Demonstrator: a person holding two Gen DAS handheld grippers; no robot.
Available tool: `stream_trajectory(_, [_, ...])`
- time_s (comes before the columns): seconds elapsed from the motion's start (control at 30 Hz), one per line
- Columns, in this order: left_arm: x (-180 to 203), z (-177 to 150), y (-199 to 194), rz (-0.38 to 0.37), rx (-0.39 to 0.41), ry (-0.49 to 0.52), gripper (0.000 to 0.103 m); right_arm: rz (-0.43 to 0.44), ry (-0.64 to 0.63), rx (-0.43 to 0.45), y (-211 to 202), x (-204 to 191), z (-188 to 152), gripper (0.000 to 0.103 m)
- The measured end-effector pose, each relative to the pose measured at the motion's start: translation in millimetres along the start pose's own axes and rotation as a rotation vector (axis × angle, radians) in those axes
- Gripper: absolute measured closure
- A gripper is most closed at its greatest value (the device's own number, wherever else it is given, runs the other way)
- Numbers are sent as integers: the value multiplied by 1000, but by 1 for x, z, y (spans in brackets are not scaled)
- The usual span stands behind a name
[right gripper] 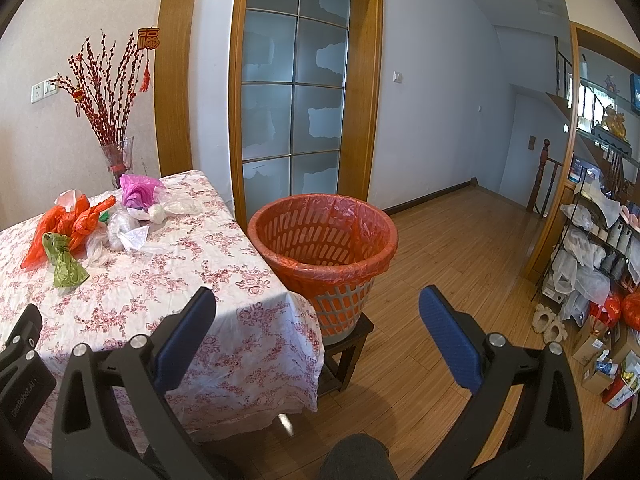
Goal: Collect trash
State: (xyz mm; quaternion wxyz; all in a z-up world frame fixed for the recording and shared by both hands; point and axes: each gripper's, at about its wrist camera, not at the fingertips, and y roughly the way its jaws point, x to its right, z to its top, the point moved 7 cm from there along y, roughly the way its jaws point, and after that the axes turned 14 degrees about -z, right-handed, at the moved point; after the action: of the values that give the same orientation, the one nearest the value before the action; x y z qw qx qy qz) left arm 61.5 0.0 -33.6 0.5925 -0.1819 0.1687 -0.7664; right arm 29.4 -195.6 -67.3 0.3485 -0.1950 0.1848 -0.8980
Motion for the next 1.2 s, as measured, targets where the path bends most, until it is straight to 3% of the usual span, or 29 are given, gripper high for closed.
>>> stream_trajectory(1.2, [5, 0, 4, 0, -1, 0, 2, 1, 2, -3, 2, 1, 0, 4])
